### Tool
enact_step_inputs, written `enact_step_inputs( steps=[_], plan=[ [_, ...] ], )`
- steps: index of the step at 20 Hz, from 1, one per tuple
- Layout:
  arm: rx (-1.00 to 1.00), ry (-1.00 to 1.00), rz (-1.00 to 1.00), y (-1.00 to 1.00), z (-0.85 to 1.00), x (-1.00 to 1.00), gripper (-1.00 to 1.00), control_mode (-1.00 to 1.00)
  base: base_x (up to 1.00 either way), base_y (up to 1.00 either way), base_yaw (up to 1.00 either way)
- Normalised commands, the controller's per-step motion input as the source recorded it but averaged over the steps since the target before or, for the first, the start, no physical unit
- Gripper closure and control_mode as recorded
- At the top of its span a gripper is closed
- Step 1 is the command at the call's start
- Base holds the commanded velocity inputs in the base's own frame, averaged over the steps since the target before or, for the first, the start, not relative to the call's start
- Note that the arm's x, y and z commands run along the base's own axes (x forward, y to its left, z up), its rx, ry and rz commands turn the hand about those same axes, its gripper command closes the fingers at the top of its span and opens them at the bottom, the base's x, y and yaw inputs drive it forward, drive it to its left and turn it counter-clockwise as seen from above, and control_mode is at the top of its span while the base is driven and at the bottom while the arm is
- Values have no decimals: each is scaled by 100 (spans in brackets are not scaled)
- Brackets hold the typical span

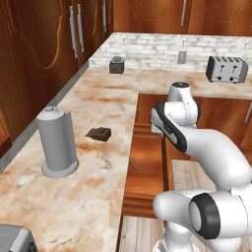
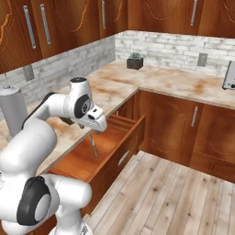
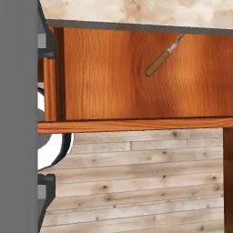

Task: Pick the pizza cutter from the drawer and place it on the counter.

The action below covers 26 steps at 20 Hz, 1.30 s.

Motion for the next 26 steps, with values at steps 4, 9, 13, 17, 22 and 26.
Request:
enact_step_inputs(
  steps=[4, 9, 13, 17, 22, 26],
  plan=[
    [0, 1, -9, -40, -100, 0, -100, -100, 0, 0, 0],
    [0, 1, -1, -12, -100, 4, -100, -100, 0, 0, 0],
    [0, 0, 0, 17, -84, 34, -100, -100, 0, 0, 0],
    [-6, 1, 0, 9, -91, 51, -100, -100, 0, 0, 0],
    [-4, 0, -5, -36, -92, 10, -100, -100, 0, 0, 0],
    [0, 0, -16, -100, -83, -42, -100, -100, 0, 0, 0]
  ],
)
